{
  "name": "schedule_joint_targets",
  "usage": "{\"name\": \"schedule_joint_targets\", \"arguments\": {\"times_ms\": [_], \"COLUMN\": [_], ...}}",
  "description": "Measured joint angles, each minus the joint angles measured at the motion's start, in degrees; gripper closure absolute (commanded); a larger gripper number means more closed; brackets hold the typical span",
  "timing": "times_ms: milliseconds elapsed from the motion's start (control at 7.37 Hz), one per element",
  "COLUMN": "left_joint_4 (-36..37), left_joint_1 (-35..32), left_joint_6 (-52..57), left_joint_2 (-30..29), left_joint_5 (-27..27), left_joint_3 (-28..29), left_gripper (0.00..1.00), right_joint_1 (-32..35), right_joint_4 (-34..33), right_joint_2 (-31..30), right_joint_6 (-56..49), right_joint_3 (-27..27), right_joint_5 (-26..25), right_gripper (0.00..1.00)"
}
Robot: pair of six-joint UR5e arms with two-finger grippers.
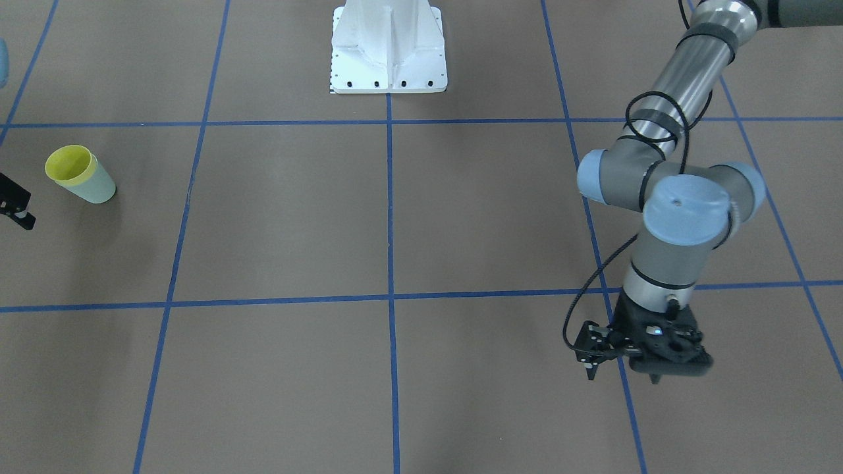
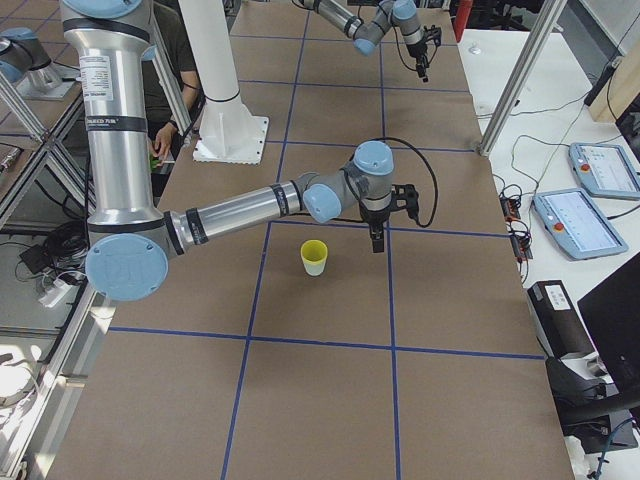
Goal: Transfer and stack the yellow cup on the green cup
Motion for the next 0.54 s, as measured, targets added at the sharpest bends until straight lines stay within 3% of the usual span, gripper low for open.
{"name": "schedule_joint_targets", "arguments": {"times_ms": [271, 543], "left_joint_4": [2.8, 5.4], "left_joint_1": [-12.1, -21.7], "left_joint_6": [9.1, 26.5], "left_joint_2": [3.2, 9.9], "left_joint_5": [-17.1, -24.4], "left_joint_3": [-0.1, -0.3], "left_gripper": [0.01, 0.01], "right_joint_1": [3.1, 6.5], "right_joint_4": [-0.1, -0.2], "right_joint_2": [6.3, 11.1], "right_joint_6": [-0.8, -4.5], "right_joint_3": [-7.6, -15.0], "right_joint_5": [0.8, 2.7], "right_gripper": [0.0, 0.0]}}
